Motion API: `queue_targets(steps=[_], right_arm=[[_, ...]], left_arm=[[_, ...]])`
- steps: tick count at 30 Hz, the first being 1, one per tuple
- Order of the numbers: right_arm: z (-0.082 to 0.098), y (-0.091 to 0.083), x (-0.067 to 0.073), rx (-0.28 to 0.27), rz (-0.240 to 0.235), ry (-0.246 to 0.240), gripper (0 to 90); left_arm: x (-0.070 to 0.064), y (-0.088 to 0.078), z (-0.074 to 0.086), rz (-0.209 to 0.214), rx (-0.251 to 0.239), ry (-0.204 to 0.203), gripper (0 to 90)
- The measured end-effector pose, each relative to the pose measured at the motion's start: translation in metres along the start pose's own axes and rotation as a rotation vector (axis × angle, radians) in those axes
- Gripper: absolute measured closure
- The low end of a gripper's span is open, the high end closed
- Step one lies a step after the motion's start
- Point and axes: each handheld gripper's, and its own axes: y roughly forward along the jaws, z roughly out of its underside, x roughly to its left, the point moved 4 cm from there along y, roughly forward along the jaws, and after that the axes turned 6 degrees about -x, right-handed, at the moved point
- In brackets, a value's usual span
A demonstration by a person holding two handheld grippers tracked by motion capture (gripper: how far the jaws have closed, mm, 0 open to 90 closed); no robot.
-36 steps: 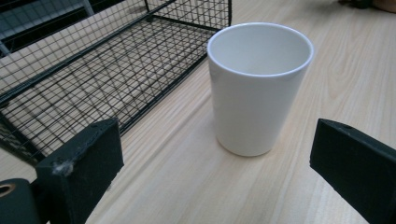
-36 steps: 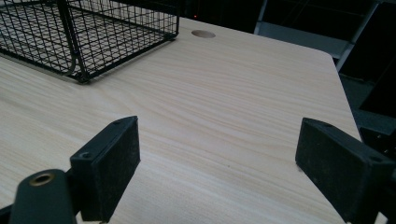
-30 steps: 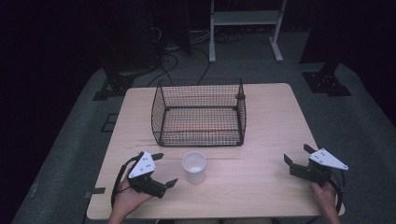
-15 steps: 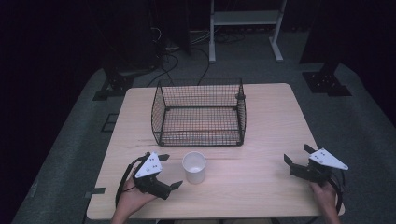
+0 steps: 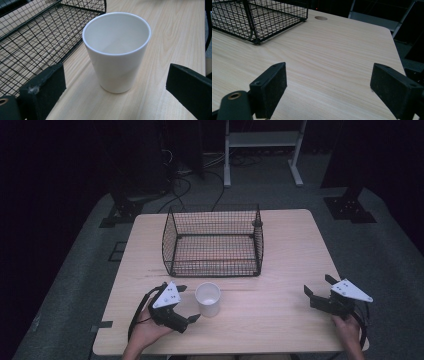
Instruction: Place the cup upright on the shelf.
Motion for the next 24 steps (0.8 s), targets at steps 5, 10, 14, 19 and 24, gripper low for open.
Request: queue_targets(steps=[5,10,14,19,24], right_arm=[[0.0,0.0,0.0,0.001,0.0,0.0,13.1],[0.0,0.0,0.0,0.0,-0.001,-0.002,13.1],[0.0,0.0,0.0,0.0,-0.001,-0.002,13.1],[0.0,0.0,0.0,-0.001,-0.002,-0.002,13.0],[0.0,0.0,0.0,-0.001,-0.002,-0.003,13.1]], left_arm=[[0.001,0.005,-0.001,0.011,0.018,-0.003,1.9],[0.001,0.011,-0.001,0.019,0.039,-0.004,1.9],[0.001,0.016,-0.001,0.028,0.048,-0.011,1.9],[0.002,0.024,-0.001,0.043,0.072,-0.018,1.9],[0.002,0.03,-0.003,0.055,0.08,-0.018,1.9]])
